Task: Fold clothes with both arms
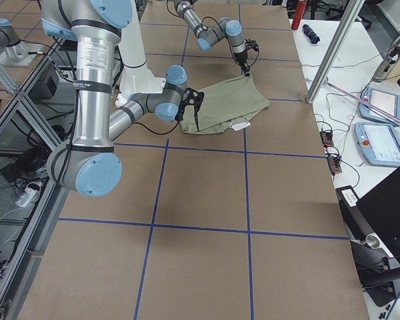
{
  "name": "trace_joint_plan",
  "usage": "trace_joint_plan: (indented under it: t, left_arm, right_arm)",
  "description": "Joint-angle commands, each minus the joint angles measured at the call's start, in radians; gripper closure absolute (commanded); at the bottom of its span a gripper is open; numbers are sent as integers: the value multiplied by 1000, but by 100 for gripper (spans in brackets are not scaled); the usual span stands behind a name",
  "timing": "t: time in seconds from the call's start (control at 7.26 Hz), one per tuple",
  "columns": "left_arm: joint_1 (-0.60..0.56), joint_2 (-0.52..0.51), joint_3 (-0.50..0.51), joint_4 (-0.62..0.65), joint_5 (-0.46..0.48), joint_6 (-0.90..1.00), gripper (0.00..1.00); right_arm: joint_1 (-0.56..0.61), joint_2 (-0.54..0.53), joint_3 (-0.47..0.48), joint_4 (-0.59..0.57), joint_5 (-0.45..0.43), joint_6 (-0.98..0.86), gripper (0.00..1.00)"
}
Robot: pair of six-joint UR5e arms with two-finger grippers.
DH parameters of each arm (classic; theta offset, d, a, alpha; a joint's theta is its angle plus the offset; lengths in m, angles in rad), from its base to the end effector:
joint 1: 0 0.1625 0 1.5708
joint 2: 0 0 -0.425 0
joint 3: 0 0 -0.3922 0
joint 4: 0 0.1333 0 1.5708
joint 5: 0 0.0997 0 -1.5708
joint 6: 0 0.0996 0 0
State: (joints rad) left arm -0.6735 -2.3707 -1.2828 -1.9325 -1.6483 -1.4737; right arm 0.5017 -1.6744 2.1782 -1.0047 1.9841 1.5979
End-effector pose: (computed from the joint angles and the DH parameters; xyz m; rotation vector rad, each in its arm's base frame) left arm 0.5368 -0.5890 0.2538 0.2640 0.8461 -0.5049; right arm -0.3299 -0.2873 0.3522 -0.1147 -1.1129 0.2517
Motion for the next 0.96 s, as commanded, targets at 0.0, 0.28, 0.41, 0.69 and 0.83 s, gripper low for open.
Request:
trace_joint_plan:
  t: [0.0,0.28,0.41,0.69,0.83]
  left_arm:
    - [-61,-115,249,-199,45,128,100]
    - [-81,-203,405,-343,83,234,100]
    - [-81,-232,463,-406,85,234,100]
    - [-81,-234,473,-421,85,245,1]
    - [-96,-234,473,-419,85,266,0]
  right_arm:
    - [-3,4,2,0,-11,-1,0]
    - [-3,19,2,-2,-25,-1,0]
    - [-6,21,0,-3,-31,-1,0]
    - [-6,31,-1,-8,-42,-1,0]
    - [-12,33,-8,-12,-66,-9,0]
